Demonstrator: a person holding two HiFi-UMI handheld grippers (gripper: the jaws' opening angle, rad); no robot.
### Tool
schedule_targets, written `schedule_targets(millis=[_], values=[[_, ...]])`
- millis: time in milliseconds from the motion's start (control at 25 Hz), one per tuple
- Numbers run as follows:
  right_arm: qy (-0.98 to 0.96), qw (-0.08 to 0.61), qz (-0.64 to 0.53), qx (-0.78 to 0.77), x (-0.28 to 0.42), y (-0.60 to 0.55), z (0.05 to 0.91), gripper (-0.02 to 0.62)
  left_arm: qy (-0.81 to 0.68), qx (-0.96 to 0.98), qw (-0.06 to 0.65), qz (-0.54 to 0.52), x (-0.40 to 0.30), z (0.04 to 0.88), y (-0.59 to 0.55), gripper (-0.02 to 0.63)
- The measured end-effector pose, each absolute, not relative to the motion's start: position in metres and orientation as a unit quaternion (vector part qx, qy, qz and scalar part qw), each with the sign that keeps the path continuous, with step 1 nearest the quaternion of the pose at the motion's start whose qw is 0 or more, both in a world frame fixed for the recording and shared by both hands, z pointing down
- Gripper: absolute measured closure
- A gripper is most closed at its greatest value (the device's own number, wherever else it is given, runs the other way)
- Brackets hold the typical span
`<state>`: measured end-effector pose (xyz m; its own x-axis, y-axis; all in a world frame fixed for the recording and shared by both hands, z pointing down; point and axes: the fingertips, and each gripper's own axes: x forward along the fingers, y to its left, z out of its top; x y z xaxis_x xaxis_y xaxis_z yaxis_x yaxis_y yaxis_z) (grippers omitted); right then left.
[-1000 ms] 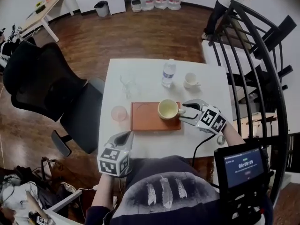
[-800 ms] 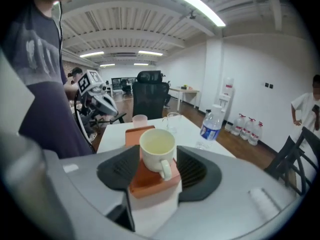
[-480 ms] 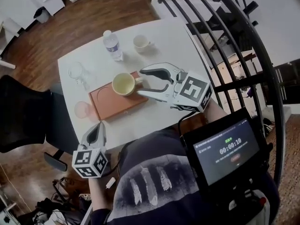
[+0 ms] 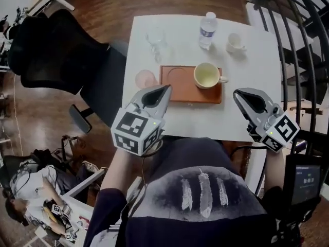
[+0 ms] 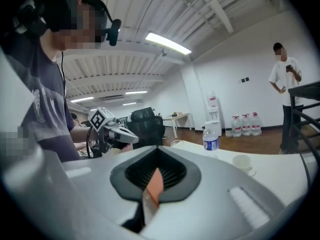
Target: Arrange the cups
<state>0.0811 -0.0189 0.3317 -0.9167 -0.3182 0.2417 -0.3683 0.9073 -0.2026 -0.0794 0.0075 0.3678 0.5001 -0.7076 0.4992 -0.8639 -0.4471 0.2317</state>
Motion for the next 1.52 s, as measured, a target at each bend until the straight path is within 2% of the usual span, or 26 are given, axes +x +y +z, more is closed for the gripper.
schedule_targets(millis=[440,800,1000,1160,1240,1320,1400,1520], values=[[-0.972,0.107,0.126,0.165,0.062,-0.037,0.363,0.591,-0.484,0.838,0.175,0.182,-0.107,0.374,-0.027,0.591],[-0.968,0.131,0.145,0.156,0.084,-0.028,0.351,0.591,-0.497,0.836,0.131,0.191,-0.084,0.35,-0.033,0.591],[-0.966,0.139,0.155,0.151,0.071,-0.027,0.37,0.591,-0.544,0.8,0.09,0.236,-0.134,0.361,-0.018,0.589],[-0.967,0.144,0.156,0.142,0.062,-0.03,0.376,0.591,-0.577,0.761,0.106,0.276,-0.179,0.389,0.0,0.588],[-0.967,0.146,0.155,0.139,0.058,-0.033,0.376,0.591,-0.583,0.748,0.115,0.296,-0.194,0.404,0.009,0.494],[-0.967,0.148,0.154,0.136,0.054,-0.035,0.376,0.591,-0.588,0.738,0.114,0.311,-0.205,0.416,0.015,0.486],[-0.967,0.151,0.153,0.133,0.051,-0.037,0.374,0.591,-0.589,0.734,0.112,0.321,-0.211,0.433,0.021,0.449],[-0.968,0.153,0.151,0.129,0.047,-0.039,0.374,0.591,-0.579,0.739,0.121,0.321,-0.215,0.46,0.026,0.336]])
